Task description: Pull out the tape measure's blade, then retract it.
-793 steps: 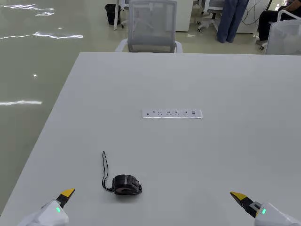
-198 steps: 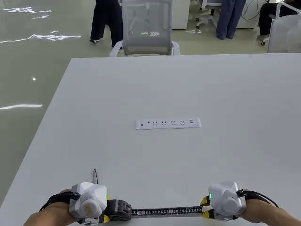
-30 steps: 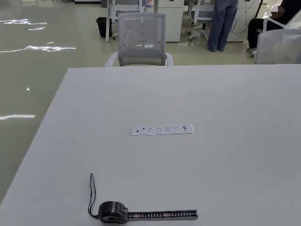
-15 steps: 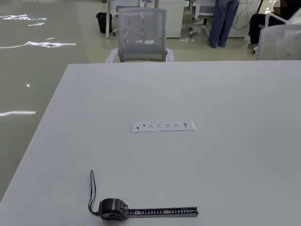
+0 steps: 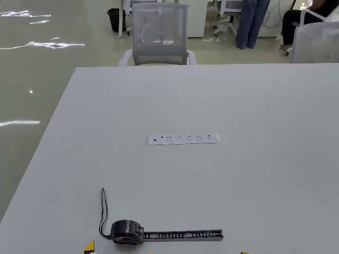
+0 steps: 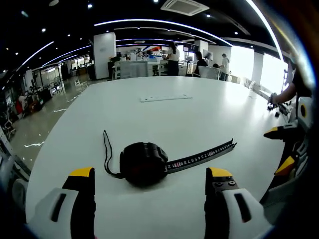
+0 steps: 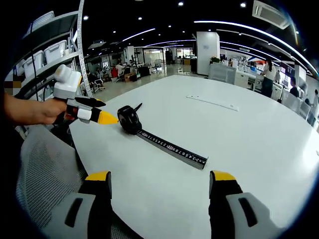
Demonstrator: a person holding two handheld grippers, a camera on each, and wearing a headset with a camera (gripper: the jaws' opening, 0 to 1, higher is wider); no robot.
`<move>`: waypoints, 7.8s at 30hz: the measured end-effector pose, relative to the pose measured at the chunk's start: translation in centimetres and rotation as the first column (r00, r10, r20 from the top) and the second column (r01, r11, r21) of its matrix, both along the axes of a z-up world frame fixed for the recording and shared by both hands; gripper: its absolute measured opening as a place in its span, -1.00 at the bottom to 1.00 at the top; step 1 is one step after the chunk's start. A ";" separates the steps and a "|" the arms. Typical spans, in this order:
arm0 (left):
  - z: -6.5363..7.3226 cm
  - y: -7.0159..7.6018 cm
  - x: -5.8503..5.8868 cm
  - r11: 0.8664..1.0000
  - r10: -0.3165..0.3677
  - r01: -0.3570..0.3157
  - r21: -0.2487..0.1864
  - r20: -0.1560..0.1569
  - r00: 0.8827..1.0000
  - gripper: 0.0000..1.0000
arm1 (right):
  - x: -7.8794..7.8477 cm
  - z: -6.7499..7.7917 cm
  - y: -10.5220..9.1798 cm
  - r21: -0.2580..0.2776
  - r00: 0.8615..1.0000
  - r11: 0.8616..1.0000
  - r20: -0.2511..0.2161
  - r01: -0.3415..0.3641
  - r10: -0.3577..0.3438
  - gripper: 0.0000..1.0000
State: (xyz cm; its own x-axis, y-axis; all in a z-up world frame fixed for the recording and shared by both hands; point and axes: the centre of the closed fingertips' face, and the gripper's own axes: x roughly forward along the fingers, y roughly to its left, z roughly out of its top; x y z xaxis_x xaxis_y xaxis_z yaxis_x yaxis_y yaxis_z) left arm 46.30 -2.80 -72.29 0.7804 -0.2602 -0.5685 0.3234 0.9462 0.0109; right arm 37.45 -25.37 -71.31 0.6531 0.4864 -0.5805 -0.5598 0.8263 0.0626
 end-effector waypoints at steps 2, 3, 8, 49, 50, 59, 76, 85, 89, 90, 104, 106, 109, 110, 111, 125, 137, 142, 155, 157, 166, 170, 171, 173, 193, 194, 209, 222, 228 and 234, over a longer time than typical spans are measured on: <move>-0.2 0.0 0.2 1.000 0.006 -0.006 0.004 0.000 1.000 0.78 | 0.1 0.0 0.0 -0.002 1.000 1.000 0.008 -0.014 0.014 0.61; -0.2 0.0 0.3 1.000 0.009 -0.009 0.003 0.001 1.000 0.77 | 0.2 -0.1 0.0 -0.003 1.000 1.000 0.009 -0.022 0.022 0.59; -0.4 0.1 0.8 1.000 0.030 -0.030 0.004 0.002 1.000 0.73 | 0.5 -0.3 -0.1 -0.013 0.998 0.998 0.018 -0.067 0.067 0.52; -3.3 0.7 4.5 0.986 0.164 -0.167 -0.021 -0.089 0.982 0.41 | 6.1 -3.5 -2.4 -0.184 0.874 0.859 -0.001 -0.478 0.486 -0.14; -3.3 0.7 4.5 0.986 0.166 -0.168 -0.021 -0.091 0.982 0.41 | 6.3 -3.6 -2.5 -0.183 0.872 0.857 -0.001 -0.482 0.490 -0.15; -3.9 0.6 4.9 0.984 0.172 -0.175 -0.019 -0.105 0.980 0.36 | 8.2 -5.2 -3.2 -0.223 0.833 0.808 -0.037 -0.546 0.553 -0.35; -4.6 0.8 5.1 0.982 0.188 -0.189 -0.003 -0.120 0.975 0.32 | 10.1 -8.5 -3.4 -0.278 0.729 0.681 -0.132 -0.678 0.672 -0.60; -4.7 0.6 5.2 0.982 0.189 -0.191 0.001 -0.122 0.974 0.30 | 10.2 -9.4 -3.7 -0.267 0.720 0.673 -0.156 -0.690 0.676 -0.70; -4.8 0.5 5.2 0.982 0.188 -0.189 0.003 -0.122 0.974 0.31 | 10.1 -9.7 -3.7 -0.261 0.716 0.670 -0.155 -0.694 0.681 -0.71; -4.8 0.4 5.2 0.982 0.187 -0.188 0.004 -0.123 0.975 0.31 | 10.0 -9.6 -3.6 -0.262 0.714 0.668 -0.154 -0.696 0.683 -0.71; -4.8 0.5 5.1 0.982 0.188 -0.188 0.012 -0.121 0.975 0.32 | 9.9 -9.8 -3.5 -0.248 0.693 0.651 -0.157 -0.717 0.704 -0.73; -4.8 0.4 5.2 0.981 0.196 -0.196 0.009 -0.121 0.973 0.32 | 9.9 -9.8 -3.5 -0.249 0.691 0.648 -0.160 -0.720 0.705 -0.74; -4.8 0.3 5.2 0.979 0.202 -0.203 0.006 -0.122 0.972 0.31 | 9.9 -9.6 -3.4 -0.253 0.692 0.648 -0.160 -0.719 0.704 -0.74; -4.8 0.3 5.3 0.979 0.204 -0.205 0.007 -0.120 0.972 0.30 | 10.0 -9.9 -3.5 -0.252 0.692 0.649 -0.160 -0.718 0.704 -0.74; -4.9 0.3 5.3 0.979 0.205 -0.205 0.008 -0.120 0.971 0.30 | 10.0 -10.0 -3.6 -0.251 0.694 0.651 -0.162 -0.717 0.702 -0.74; -5.7 0.0 5.7 0.970 0.245 -0.243 0.032 -0.116 0.963 0.24 | 10.0 -9.9 -3.5 -0.252 0.695 0.651 -0.160 -0.716 0.701 -0.74; -5.8 0.1 5.6 0.967 0.247 -0.238 0.094 -0.108 0.963 0.20 | 9.8 -9.8 -3.6 -0.258 0.698 0.653 -0.156 -0.712 0.699 -0.74; -5.7 0.1 5.6 0.968 0.242 -0.233 0.088 -0.114 0.964 0.19 | 9.8 -9.6 -3.6 -0.265 0.698 0.651 -0.155 -0.711 0.699 -0.74; -5.8 0.2 5.5 0.970 0.242 -0.235 0.063 -0.133 0.961 0.18 | 10.0 -9.3 -3.6 -0.271 0.706 0.658 -0.143 -0.702 0.694 -0.73; -5.7 0.2 5.4 0.971 0.240 -0.234 0.058 -0.133 0.962 0.18 | 10.1 -9.4 -3.7 -0.271 0.707 0.660 -0.142 -0.701 0.693 -0.73; -5.8 0.4 5.5 0.972 0.233 -0.230 0.037 -0.147 0.961 0.18 | 10.3 -8.8 -3.5 -0.270 0.707 0.661 -0.130 -0.700 0.695 -0.73; -5.8 0.4 5.5 0.973 0.229 -0.227 0.030 -0.151 0.962 0.18 | 10.3 -8.5 -3.1 -0.270 0.700 0.655 -0.127 -0.706 0.703 -0.73; -5.7 0.4 5.5 0.973 0.229 -0.227 0.028 -0.152 0.962 0.18 | 10.3 -8.5 -3.1 -0.268 0.699 0.654 -0.127 -0.707 0.703 -0.73; -5.7 0.4 5.5 0.973 0.229 -0.228 0.028 -0.153 0.961 0.18 | 10.4 -8.5 -3.0 -0.270 0.699 0.653 -0.126 -0.707 0.704 -0.73; -5.7 0.5 5.5 0.974 0.226 -0.227 0.015 -0.160 0.961 0.18 | 10.6 -8.0 -2.4 -0.270 0.692 0.647 -0.124 -0.713 0.711 -0.74; -5.7 0.5 5.5 0.974 0.226 -0.227 0.014 -0.160 0.961 0.18 | 10.6 -7.9 -2.3 -0.269 0.691 0.647 -0.122 -0.714 0.712 -0.74; -5.7 0.6 5.5 0.973 0.227 -0.232 -0.007 -0.168 0.959 0.19 | 10.7 -7.5 -1.5 -0.264 0.690 0.648 -0.113 -0.715 0.715 -0.74; -5.6 0.6 5.6 0.973 0.225 -0.230 -0.011 -0.170 0.959 0.19 | 10.7 -7.4 -1.0 -0.259 0.689 0.649 -0.111 -0.716 0.716 -0.74; -5.6 0.6 5.6 0.973 0.224 -0.229 -0.010 -0.172 0.959 0.19 | 10.8 -7.4 -0.7 -0.257 0.687 0.648 -0.111 -0.718 0.718 -0.74; -5.7 0.6 5.6 0.973 0.225 -0.230 -0.012 -0.174 0.959 0.19 | 10.8 -7.3 -0.5 -0.256 0.687 0.647 -0.109 -0.718 0.719 -0.74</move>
